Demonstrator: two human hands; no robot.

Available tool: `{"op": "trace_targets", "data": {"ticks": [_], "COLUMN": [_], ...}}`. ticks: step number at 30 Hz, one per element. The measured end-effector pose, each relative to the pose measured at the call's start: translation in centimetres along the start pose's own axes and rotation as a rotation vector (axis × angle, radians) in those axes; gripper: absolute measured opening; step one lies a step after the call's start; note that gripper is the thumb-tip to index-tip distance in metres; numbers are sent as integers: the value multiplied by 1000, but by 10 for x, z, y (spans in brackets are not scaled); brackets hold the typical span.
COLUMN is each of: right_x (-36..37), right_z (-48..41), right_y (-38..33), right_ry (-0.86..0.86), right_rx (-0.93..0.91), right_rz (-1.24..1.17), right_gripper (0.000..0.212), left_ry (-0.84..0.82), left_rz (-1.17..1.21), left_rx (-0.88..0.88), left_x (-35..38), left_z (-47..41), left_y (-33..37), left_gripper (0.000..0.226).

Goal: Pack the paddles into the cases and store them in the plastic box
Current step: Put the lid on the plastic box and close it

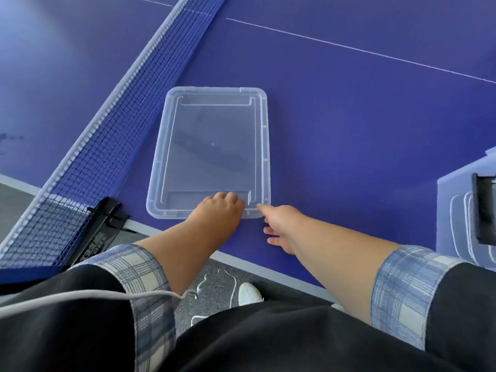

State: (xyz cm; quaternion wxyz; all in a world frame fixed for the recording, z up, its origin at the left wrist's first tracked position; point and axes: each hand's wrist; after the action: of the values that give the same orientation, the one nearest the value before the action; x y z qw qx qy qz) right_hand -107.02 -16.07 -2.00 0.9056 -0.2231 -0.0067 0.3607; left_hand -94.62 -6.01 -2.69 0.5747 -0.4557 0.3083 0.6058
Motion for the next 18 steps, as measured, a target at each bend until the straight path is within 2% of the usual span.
{"op": "trace_targets", "data": {"ticks": [1, 4, 6, 12, 14, 18], "right_x": [-2, -7, -15, -74, -99, -154], "right_z": [2, 15, 28, 74, 89, 118], "right_y": [-2, -15, -29, -53, -52, -48], "right_ry": [-51, -221, -254, -254, -217, -65], "right_rx": [14, -3, -85, -301, -348, -451], "right_rz": [-103, -519, -671, -820, -865, -894], "right_gripper": [39, 14, 9, 14, 13, 24], "left_ry": [20, 94, 140, 218, 264, 374], "left_rz": [0, 1, -20, 1, 29, 117], "left_rx": [9, 69, 105, 178, 208, 287], "left_x": [-9, -44, -70, -148, -171, -213], "left_z": [0, -2, -6, -24, -28, -36], "left_y": [2, 9, 12, 35, 53, 100], "left_gripper": [28, 30, 36, 40, 38, 36]}}
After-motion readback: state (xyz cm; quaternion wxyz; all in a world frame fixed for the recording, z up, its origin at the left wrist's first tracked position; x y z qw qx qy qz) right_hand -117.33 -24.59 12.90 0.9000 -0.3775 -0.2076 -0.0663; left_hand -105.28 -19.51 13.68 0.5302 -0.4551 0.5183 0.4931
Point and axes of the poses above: each hand's wrist, its own z-axis away from the middle knuckle, its own x-axis out of the palm, y = z × x, and after that the axes turned 3 degrees about -z, right-handed
